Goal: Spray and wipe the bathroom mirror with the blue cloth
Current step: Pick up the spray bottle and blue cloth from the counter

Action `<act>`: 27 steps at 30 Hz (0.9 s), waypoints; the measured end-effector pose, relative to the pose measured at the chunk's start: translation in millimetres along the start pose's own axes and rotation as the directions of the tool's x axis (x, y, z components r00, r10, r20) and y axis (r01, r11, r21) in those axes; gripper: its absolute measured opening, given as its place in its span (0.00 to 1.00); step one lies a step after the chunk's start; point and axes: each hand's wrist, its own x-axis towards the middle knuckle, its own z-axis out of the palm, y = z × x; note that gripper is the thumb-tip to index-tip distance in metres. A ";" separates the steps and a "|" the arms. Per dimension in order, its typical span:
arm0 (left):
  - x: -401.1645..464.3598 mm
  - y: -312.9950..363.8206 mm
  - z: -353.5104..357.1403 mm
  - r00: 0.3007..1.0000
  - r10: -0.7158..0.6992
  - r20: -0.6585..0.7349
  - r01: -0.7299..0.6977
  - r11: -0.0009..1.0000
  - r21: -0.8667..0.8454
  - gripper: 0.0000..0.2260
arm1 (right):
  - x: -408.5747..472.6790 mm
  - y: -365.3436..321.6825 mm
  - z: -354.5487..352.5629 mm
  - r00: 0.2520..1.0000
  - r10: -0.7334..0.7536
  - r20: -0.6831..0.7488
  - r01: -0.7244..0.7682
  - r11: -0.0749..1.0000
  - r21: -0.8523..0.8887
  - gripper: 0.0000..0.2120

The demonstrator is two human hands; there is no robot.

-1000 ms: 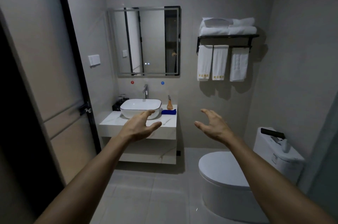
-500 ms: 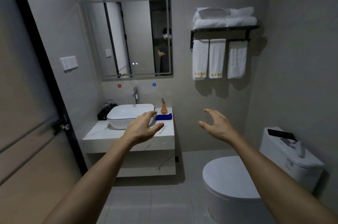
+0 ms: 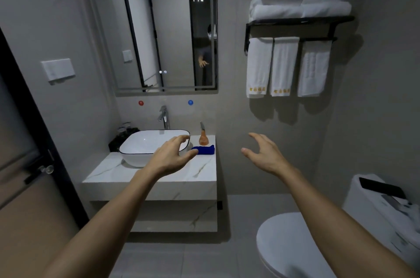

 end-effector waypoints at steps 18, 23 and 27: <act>198.2 -32.2 57.6 0.992 -0.118 -0.049 0.113 0.990 -0.083 0.27 | 234.5 58.8 42.2 0.991 -0.075 0.108 0.072 0.997 0.033 0.30; 243.0 -73.6 74.5 0.988 -0.152 -0.022 0.148 0.980 -0.131 0.27 | 288.7 63.8 74.8 0.988 -0.057 0.144 0.052 0.998 0.038 0.30; 286.7 -109.3 87.1 0.988 -0.150 -0.029 0.141 0.968 -0.207 0.26 | 333.2 66.0 105.5 0.988 -0.038 0.149 0.028 0.997 0.067 0.30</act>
